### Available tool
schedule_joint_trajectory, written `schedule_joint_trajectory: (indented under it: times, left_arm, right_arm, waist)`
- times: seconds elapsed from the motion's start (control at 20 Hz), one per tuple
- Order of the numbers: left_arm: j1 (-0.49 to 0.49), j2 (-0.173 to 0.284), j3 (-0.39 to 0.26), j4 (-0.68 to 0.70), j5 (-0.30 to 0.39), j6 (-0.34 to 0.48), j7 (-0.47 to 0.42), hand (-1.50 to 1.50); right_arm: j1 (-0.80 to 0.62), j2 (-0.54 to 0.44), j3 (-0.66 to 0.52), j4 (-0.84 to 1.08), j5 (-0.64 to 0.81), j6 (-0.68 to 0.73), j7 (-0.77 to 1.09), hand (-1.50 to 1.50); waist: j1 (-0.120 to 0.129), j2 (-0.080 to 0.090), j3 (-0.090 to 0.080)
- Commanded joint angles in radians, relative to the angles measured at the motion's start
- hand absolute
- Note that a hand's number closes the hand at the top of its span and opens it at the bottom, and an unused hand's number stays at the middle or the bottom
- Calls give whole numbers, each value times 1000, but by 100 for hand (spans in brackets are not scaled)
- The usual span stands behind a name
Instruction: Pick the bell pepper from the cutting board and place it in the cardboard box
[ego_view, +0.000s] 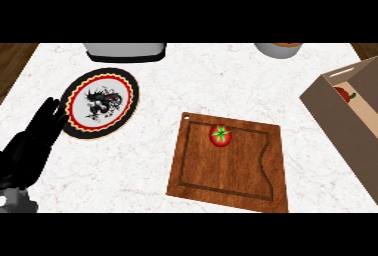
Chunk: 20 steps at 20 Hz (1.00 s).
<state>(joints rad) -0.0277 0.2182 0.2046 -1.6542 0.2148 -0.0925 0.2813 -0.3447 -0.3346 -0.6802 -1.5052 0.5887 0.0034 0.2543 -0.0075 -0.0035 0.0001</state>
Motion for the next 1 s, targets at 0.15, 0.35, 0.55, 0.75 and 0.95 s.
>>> schedule_joint_trajectory:
  times: [0.15, 0.35, 0.55, 0.75, 0.95]
  left_arm:
    - [49, 7, 13, -93, 22, -6, 46, 0]
    - [-13, 30, 38, -8, 39, -32, 34, 0]
    - [9, -5, 2, -36, 6, -15, 33, 0]
    - [25, -5, 9, -47, -16, -18, 2, 0]
    - [14, -42, -20, -61, -37, 15, 29, 0]
  right_arm:
    - [156, -41, -213, -61, -243, 54, -74, -150]
    - [179, -133, -309, -9, -377, 136, -74, -150]
    - [249, -201, -338, 74, -444, 215, -179, -150]
    - [308, -173, -340, -47, -498, 241, -102, -150]
    - [317, -273, -364, 121, -519, 258, -209, -150]
  waist:
    - [-1, -2, 1]
    - [-3, 1, 0]
    - [4, 2, 1]
    - [5, 2, 0]
    - [6, 3, 0]
